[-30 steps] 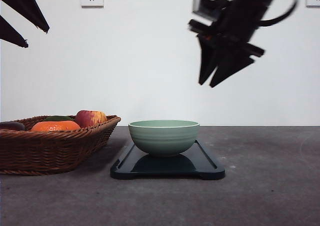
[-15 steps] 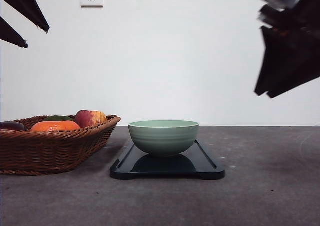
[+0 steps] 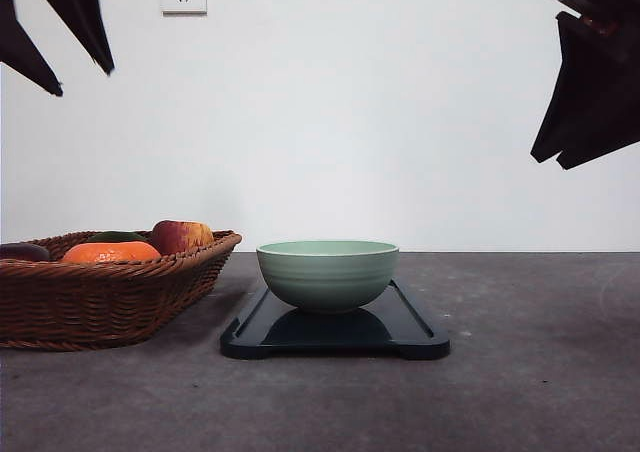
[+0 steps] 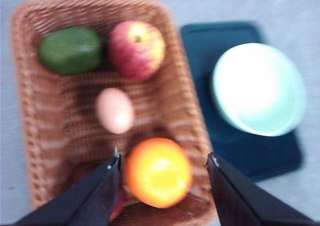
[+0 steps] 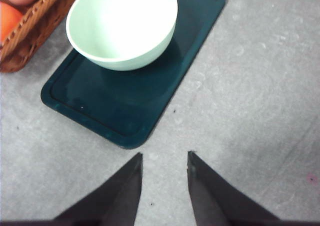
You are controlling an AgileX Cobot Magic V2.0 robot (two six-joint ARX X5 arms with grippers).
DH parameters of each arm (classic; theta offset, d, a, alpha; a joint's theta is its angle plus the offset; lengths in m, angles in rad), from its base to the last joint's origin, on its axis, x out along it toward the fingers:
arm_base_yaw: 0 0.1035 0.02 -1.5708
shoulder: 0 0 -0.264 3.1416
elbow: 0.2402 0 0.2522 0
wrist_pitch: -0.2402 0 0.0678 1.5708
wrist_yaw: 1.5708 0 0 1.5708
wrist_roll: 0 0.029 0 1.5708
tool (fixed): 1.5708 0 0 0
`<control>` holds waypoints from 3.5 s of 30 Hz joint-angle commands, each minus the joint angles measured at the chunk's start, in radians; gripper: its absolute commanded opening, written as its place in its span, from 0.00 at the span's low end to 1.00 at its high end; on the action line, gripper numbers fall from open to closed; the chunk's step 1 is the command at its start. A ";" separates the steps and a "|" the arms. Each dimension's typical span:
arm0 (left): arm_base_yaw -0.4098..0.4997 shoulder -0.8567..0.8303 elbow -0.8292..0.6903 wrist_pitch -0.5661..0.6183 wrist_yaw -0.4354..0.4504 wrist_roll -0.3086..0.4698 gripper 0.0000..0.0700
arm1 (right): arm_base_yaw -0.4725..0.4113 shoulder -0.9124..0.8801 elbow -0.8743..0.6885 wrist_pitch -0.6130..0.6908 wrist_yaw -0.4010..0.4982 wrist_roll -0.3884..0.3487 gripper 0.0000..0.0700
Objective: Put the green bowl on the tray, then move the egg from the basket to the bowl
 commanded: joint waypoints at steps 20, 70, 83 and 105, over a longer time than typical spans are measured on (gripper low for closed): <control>-0.023 0.590 0.246 -0.021 -0.171 -0.019 0.50 | 0.005 0.008 0.003 0.014 0.002 -0.009 0.25; -0.024 0.710 0.246 0.043 -0.200 -0.042 0.24 | 0.005 0.008 0.003 0.014 0.005 -0.013 0.25; -0.025 0.589 0.247 0.025 -0.198 -0.033 0.25 | 0.005 0.008 0.003 0.014 0.005 -0.013 0.25; -0.290 0.468 0.248 0.352 -0.049 -0.017 0.25 | 0.005 0.008 0.003 0.016 0.004 -0.013 0.25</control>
